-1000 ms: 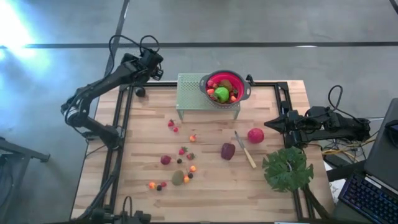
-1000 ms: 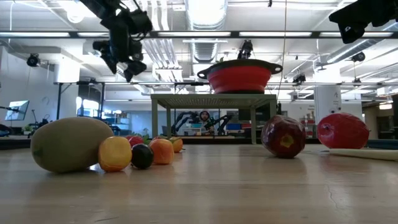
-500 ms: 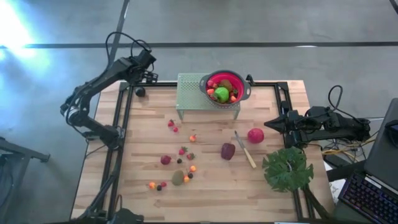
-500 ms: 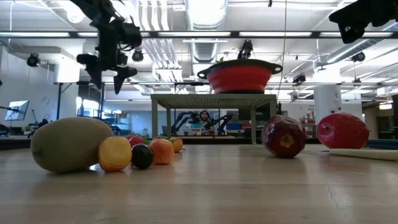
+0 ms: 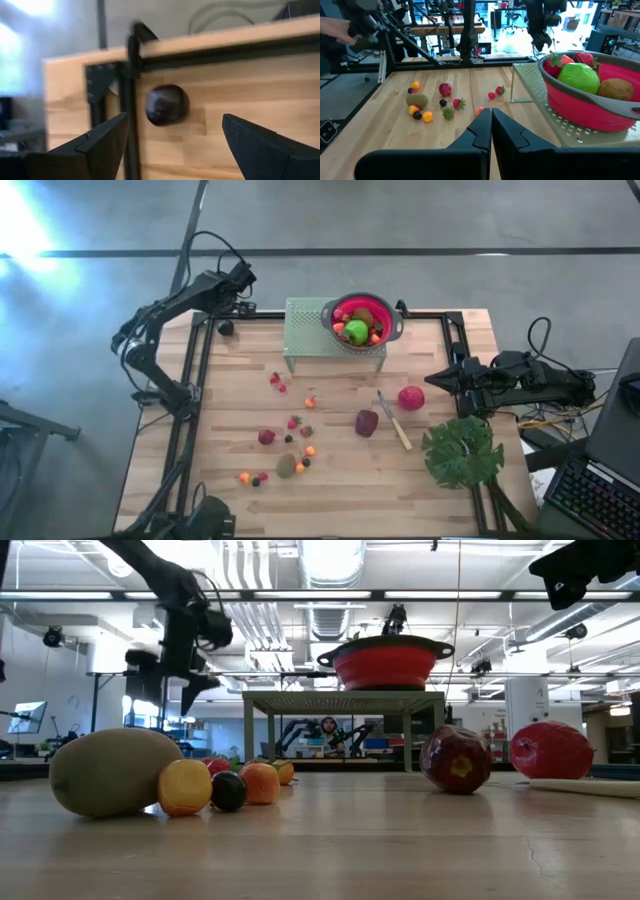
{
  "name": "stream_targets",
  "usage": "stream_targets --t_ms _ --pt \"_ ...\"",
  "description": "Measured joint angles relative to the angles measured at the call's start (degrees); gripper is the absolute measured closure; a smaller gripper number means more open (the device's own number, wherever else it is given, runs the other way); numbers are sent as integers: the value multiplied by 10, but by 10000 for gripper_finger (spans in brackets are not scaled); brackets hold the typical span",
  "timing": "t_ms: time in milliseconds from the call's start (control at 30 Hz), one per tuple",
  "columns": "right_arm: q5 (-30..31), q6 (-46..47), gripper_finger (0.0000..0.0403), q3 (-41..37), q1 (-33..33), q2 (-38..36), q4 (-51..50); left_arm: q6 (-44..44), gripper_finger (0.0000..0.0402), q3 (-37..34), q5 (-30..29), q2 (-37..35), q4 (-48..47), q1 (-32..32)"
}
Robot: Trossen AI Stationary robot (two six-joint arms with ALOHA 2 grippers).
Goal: Pick & Place Fruit
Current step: Put the black plum into the black strainer bowl on the shelf
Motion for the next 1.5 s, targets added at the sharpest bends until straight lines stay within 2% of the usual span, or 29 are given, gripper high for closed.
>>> stream_targets --t_ms 167,567,900,1500 --pt "0 0 394 0 0 0 0 7 76 0 49 37 -5 26" --pt "0 0 394 0 0 0 0 22 76 -23 51 59 -14 50" --pt "0 0 394 0 0 0 0 28 76 -30 63 63 19 65" --pt "0 0 394 0 0 0 0 16 76 -30 66 132 38 73"
